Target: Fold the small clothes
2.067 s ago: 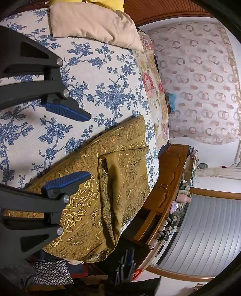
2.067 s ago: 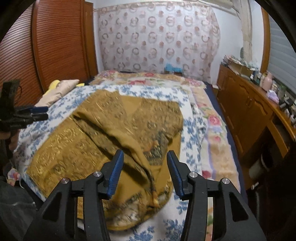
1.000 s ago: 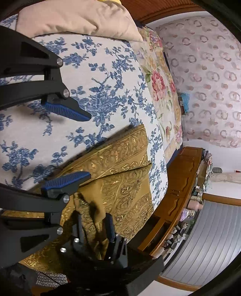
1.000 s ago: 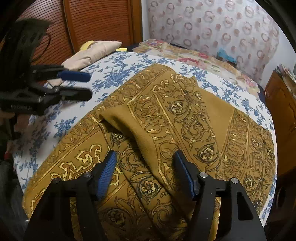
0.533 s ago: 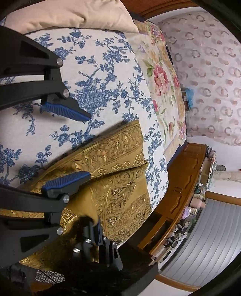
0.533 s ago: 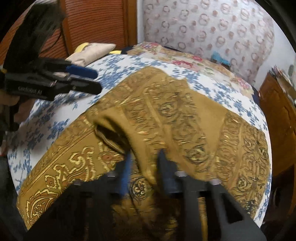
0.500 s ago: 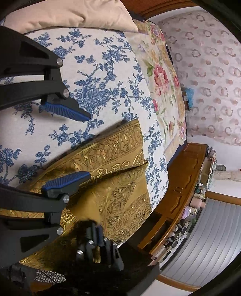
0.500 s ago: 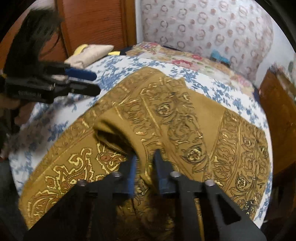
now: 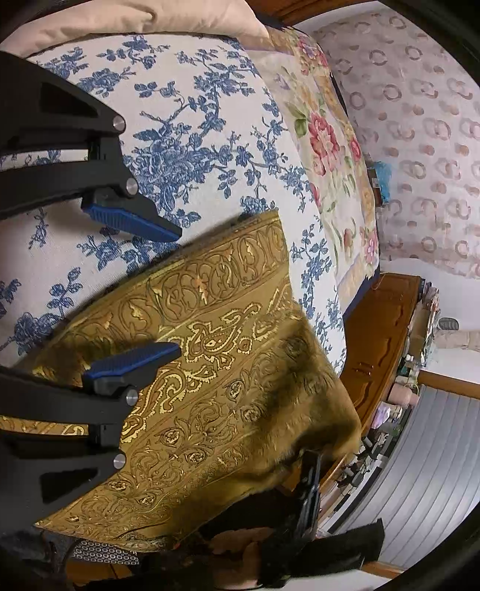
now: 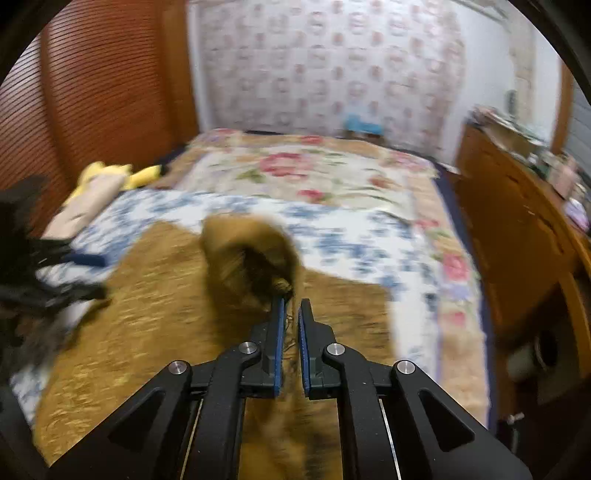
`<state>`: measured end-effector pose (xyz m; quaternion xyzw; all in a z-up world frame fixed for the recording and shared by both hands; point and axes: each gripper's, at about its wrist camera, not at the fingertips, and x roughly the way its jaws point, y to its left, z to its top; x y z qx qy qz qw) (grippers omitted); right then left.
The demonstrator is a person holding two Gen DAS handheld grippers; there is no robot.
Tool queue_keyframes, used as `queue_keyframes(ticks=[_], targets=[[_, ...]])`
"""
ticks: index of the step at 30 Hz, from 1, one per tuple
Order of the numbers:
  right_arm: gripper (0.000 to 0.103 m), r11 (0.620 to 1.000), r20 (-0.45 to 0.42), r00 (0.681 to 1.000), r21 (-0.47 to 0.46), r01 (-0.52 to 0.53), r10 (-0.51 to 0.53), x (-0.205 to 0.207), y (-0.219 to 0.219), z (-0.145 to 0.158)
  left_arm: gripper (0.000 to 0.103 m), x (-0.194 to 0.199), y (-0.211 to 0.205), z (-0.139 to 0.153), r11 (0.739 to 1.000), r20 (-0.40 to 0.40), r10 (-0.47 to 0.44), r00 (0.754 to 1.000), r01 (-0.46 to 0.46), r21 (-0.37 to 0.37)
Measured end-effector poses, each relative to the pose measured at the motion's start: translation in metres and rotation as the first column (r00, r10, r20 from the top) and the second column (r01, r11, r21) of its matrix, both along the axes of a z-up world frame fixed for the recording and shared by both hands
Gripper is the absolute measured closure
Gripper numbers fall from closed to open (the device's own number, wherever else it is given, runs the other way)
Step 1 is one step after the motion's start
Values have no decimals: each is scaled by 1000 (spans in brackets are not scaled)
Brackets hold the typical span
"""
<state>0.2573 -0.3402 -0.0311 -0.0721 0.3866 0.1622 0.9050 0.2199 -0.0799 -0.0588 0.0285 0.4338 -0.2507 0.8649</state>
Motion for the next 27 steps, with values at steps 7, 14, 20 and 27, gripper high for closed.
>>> queue_keyframes(ticks=[7, 14, 20, 27], targets=[[76, 995, -21, 995, 31, 96, -96, 14, -28, -6, 48, 3, -3, -3, 1000, -8, 6, 1000, -6, 9], [60, 999, -104, 994, 16, 47, -45, 27, -15, -32, 48, 6, -2, -8, 1000, -15, 16, 1000, -16, 9], [60, 1000, -144, 989, -18, 23, -25, 28, -7, -51, 48, 3, -3, -10, 1000, -17, 18, 1000, -18, 11], [99, 999, -105, 994, -32, -12, 9, 25, -8, -49, 48, -5, 0, -9, 1000, -15, 27, 1000, -27, 9]])
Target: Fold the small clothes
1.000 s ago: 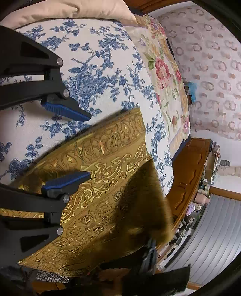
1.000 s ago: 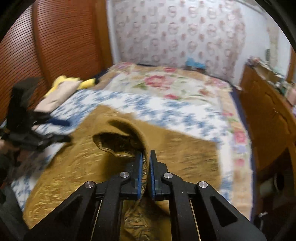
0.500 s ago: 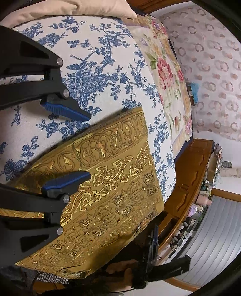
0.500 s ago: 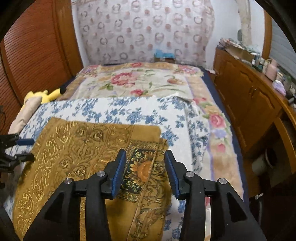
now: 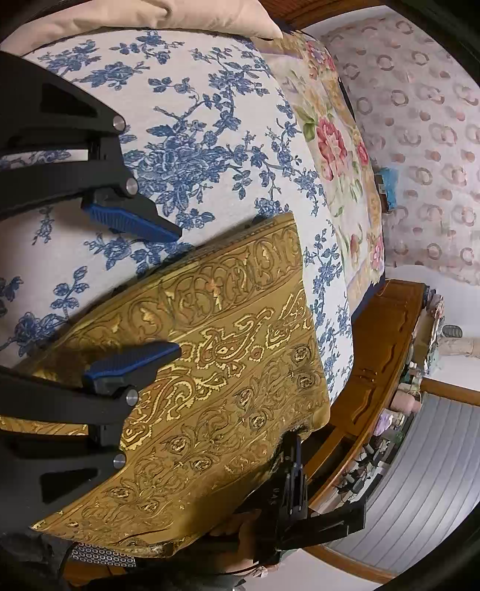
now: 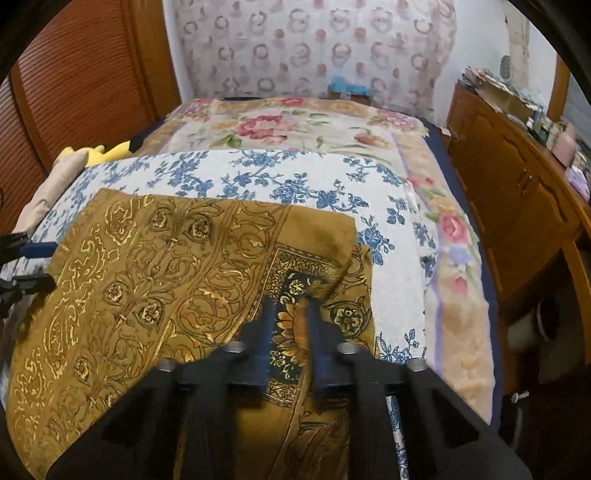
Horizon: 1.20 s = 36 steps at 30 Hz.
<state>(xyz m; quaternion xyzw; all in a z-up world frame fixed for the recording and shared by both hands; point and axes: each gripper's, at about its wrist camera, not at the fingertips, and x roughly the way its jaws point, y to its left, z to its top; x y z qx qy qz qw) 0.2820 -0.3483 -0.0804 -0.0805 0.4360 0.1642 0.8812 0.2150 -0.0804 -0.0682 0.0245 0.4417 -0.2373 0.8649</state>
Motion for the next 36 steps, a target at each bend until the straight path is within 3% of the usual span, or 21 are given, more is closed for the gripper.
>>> queue_keyframes(ticks=[11, 14, 16, 18, 19, 36], targets=[[97, 996, 88, 992, 15, 85, -86, -22, -20, 25, 48, -39, -1, 3, 1000, 31, 1, 1000, -2, 10], [80, 996, 110, 990, 4, 87, -87, -37, -20, 31, 48, -53, -1, 1, 1000, 43, -2, 999, 1, 15], [74, 996, 127, 988, 5, 84, -84, -49, -20, 34, 48, -65, -2, 0, 1000, 52, -5, 999, 4, 16], [53, 996, 141, 986, 7, 84, -85, -61, -19, 37, 48, -74, -2, 0, 1000, 58, -7, 998, 6, 16], [50, 996, 150, 985, 9, 84, -85, -68, -18, 38, 48, -79, -2, 0, 1000, 62, -10, 998, 9, 16], [37, 999, 173, 985, 50, -3, -5, -171, 15, 28, 48, -148, -10, -15, 1000, 46, -27, 999, 26, 11]])
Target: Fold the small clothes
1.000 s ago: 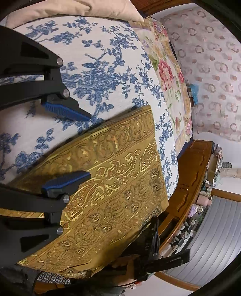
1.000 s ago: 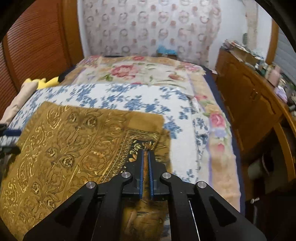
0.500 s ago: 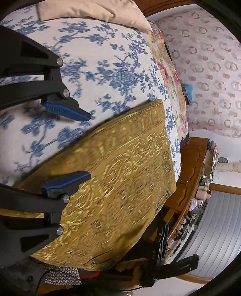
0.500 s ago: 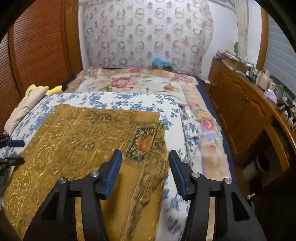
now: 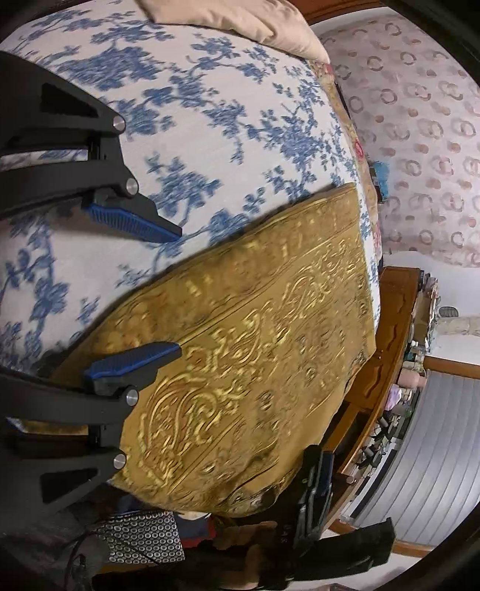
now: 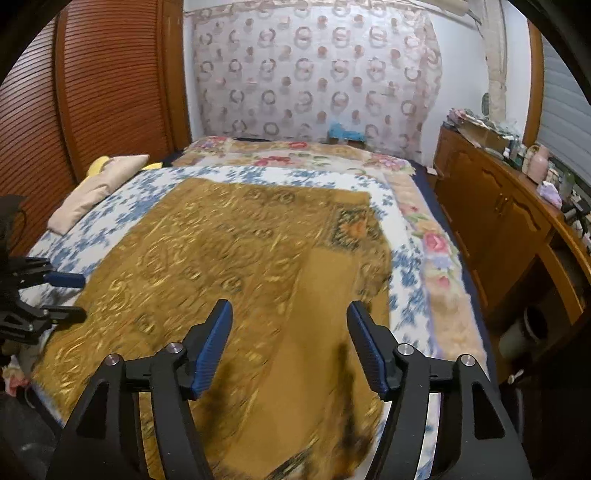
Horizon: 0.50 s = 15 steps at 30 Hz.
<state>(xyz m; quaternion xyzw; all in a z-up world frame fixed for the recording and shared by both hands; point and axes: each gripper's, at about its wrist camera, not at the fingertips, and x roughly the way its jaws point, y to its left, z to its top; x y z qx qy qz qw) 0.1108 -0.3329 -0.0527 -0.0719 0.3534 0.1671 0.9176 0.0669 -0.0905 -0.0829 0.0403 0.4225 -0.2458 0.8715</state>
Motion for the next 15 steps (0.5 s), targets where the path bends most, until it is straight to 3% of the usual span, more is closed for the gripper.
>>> queue_keyframes(ticks=[8, 10, 11, 14, 15], targets=[[35, 999, -26, 999, 15, -32, 32, -31, 8, -12, 49, -19, -8, 0, 999, -22, -48, 999, 48, -7], [35, 999, -29, 999, 23, -36, 36, -35, 9, -15, 61, -22, -11, 1, 998, -24, -67, 997, 67, -11], [35, 999, -31, 999, 28, -37, 38, -37, 10, -15, 74, -23, -12, 2, 997, -34, -79, 996, 79, -26], [35, 998, -39, 998, 38, -52, 53, -42, 12, -17, 97, -24, -13, 5, 995, -41, -91, 995, 89, -42], [35, 998, -39, 997, 34, -59, 60, -44, 15, -17, 100, -24, -13, 9, 994, -31, -92, 995, 90, -54]])
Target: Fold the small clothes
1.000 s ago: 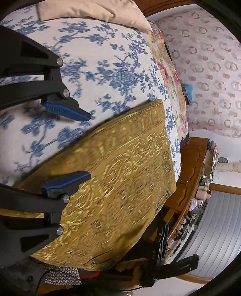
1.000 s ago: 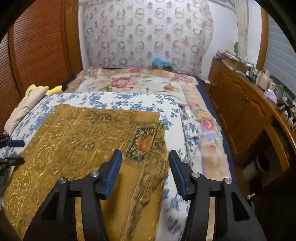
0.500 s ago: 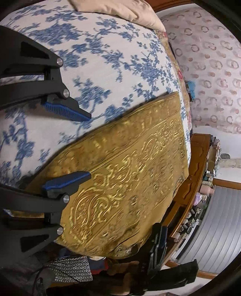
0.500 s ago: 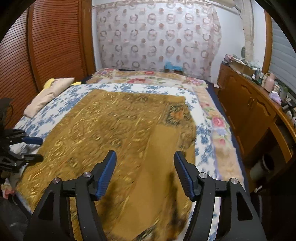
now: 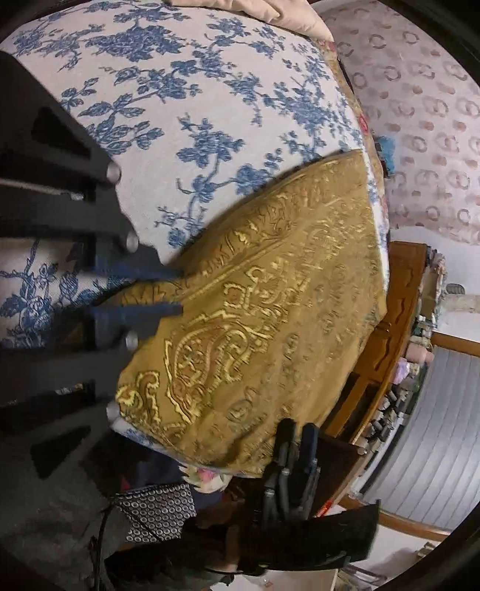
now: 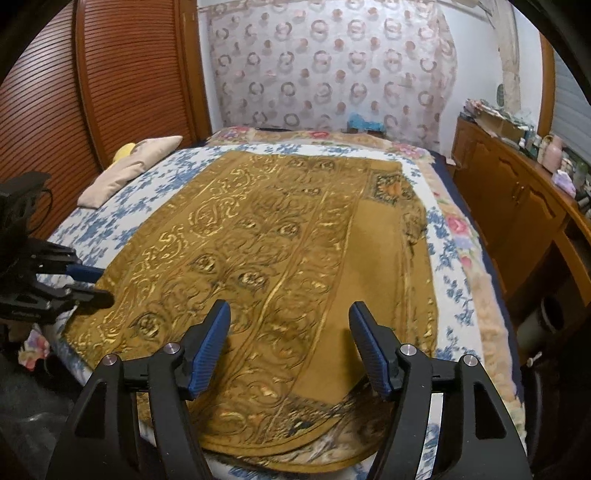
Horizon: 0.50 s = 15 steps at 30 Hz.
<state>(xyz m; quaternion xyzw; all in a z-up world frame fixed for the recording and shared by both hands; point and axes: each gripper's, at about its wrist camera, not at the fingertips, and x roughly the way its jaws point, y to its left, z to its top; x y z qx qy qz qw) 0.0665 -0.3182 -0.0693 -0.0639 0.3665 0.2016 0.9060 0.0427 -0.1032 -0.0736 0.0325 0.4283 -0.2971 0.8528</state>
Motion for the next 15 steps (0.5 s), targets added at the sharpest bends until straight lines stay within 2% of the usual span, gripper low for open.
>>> queue_keyframes(ticks=[6, 10, 15], targets=[[31, 999, 11, 999, 6, -39, 39, -16, 7, 9, 102, 4, 0, 42, 996, 92, 10, 996, -2, -85], [30, 998, 31, 997, 14, -69, 68, -29, 13, 20, 103, 23, -10, 63, 996, 144, 14, 989, 0, -91], [29, 996, 67, 994, 19, -91, 90, -40, 19, 36, 102, 51, -19, 68, 996, 157, 24, 987, -10, -87]])
